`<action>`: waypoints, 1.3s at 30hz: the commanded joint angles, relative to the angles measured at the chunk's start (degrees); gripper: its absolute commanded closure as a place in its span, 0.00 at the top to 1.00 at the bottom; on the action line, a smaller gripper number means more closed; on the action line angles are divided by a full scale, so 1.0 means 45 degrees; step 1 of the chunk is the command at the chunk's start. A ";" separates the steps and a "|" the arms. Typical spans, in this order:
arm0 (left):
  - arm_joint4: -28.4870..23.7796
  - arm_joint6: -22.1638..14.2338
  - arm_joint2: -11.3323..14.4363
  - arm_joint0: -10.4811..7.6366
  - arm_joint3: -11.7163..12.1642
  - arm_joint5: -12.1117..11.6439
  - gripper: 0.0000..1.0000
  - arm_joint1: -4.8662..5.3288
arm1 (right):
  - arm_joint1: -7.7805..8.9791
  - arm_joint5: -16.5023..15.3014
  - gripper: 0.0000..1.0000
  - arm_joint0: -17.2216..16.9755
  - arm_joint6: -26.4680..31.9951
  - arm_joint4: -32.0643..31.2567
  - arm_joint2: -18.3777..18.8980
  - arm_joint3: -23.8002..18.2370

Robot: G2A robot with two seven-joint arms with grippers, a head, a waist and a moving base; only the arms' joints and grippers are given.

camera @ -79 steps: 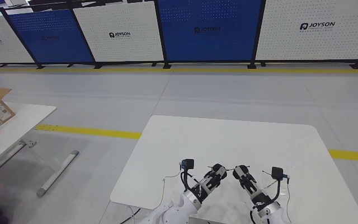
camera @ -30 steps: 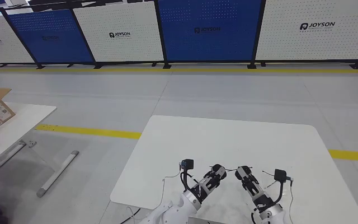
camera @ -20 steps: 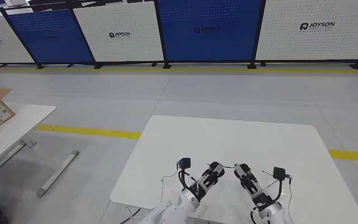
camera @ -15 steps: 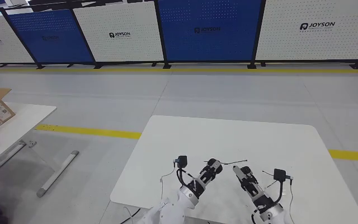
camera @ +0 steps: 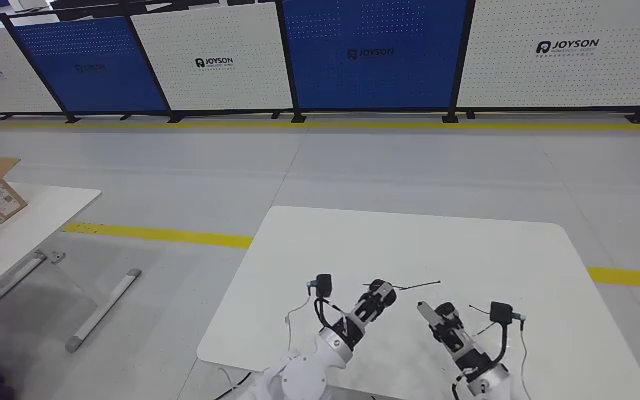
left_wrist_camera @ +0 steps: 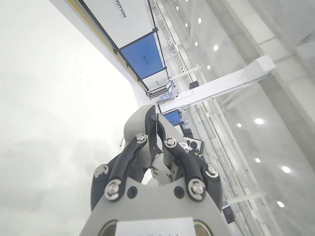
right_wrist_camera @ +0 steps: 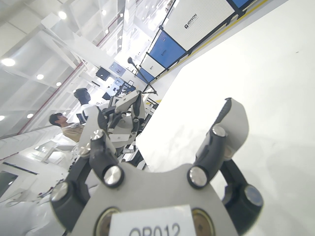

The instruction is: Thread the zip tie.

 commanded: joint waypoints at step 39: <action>-0.3079 -0.1216 -0.0014 -0.0156 -0.0165 0.0329 0.00 -0.0085 | 0.0017 0.1282 0.31 0.0412 -0.1757 -0.5936 -0.0581 0.0331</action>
